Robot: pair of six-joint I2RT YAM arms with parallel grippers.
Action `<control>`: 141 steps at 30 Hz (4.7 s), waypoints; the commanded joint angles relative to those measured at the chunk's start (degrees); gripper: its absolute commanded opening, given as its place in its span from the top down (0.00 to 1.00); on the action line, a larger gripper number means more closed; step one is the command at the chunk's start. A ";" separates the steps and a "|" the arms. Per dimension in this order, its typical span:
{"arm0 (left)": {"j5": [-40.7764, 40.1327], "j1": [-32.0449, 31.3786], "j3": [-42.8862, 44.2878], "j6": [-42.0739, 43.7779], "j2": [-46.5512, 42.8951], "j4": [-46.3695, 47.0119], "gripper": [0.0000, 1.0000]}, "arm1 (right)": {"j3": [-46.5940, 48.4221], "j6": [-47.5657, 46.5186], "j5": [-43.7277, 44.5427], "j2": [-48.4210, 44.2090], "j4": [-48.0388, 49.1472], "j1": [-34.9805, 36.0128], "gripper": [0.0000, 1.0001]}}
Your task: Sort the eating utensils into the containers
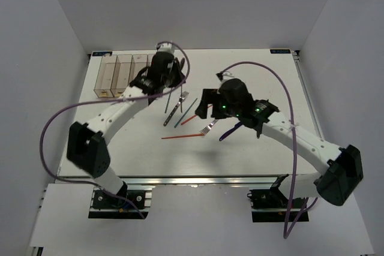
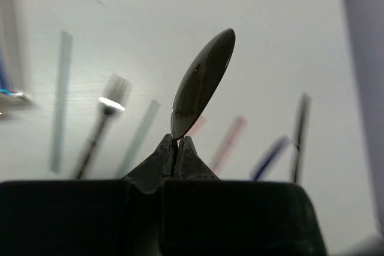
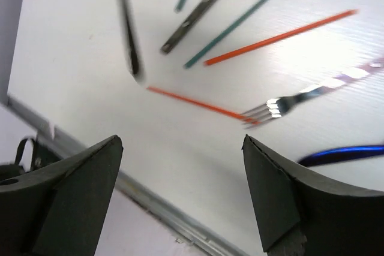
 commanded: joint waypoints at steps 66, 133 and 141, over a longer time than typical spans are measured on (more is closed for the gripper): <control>0.14 18.38 0.27 5.74 2.22 -12.30 0.64 | -16.84 -7.81 -0.19 -12.79 -3.88 -16.86 0.12; -3.20 22.07 25.82 11.54 29.81 -26.62 0.91 | -16.32 -11.15 -0.20 -11.74 -4.76 -17.39 0.13; -2.59 22.08 25.05 11.19 28.77 -25.85 0.91 | -16.67 -11.06 -0.99 -11.21 -4.06 -17.39 0.13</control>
